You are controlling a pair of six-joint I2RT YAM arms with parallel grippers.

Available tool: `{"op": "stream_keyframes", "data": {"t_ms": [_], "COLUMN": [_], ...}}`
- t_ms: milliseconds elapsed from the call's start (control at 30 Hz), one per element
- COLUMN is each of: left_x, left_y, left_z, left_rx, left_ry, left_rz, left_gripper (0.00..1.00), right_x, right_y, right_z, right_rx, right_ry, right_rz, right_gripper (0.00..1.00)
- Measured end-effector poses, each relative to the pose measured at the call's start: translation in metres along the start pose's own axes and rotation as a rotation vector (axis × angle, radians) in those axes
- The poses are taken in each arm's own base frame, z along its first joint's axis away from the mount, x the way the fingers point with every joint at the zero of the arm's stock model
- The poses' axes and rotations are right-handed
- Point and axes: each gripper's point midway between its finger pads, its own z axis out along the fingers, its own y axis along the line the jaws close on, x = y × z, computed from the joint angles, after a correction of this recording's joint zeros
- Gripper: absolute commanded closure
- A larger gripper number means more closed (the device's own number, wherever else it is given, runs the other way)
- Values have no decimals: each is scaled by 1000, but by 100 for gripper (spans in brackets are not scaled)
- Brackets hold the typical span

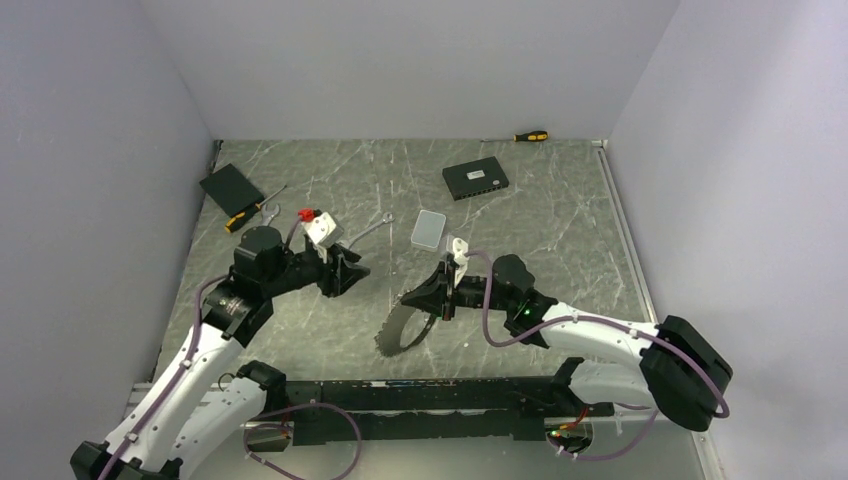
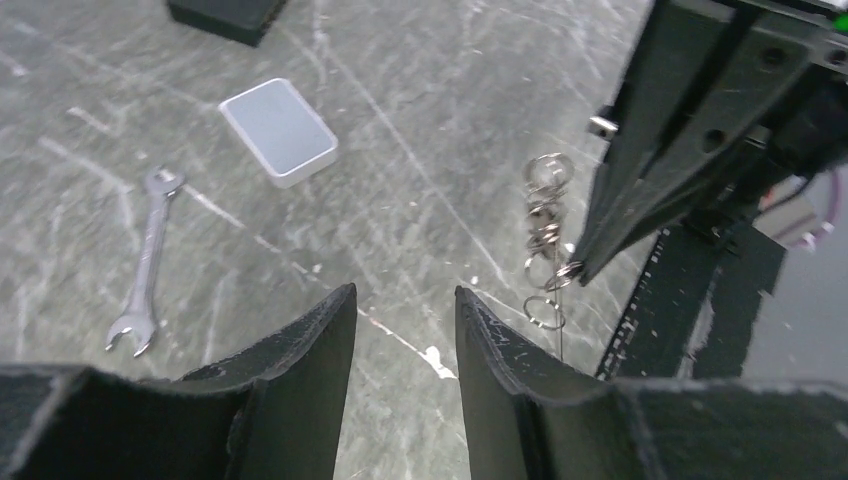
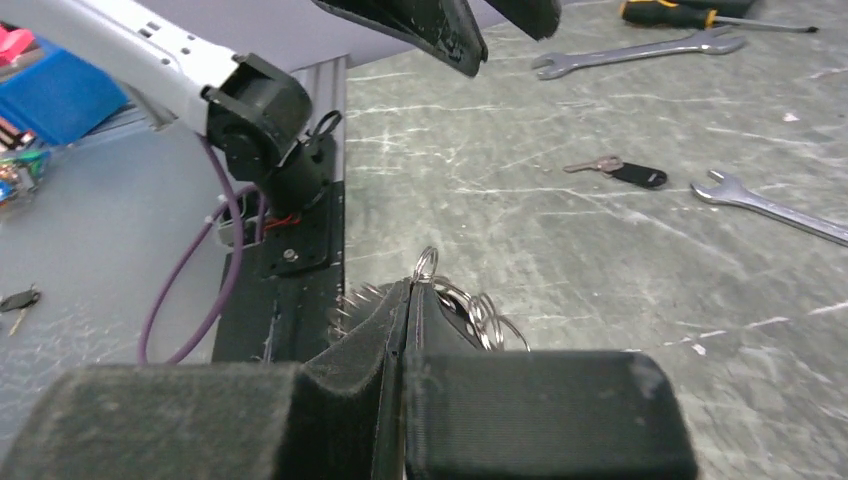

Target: Put the keys on the keyring

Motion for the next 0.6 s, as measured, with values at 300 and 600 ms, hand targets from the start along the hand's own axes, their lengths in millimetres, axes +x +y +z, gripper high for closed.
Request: {"op": "stream_keyframes", "data": {"t_ms": [300,600], "left_x": [2,-3], "left_y": [-44,-77], "left_z": [-5,-20], "left_rx": [256,444], "left_ry": [-50,-108], "left_rz": [50,114], "left_gripper": [54,58], "right_x": [-9,-30], "right_y": [16,40], "right_z": [12,12], "right_rx": [-134,-274], "right_ry": [-4,-58], "right_rz": [8,-26], "right_gripper": [100,100]}}
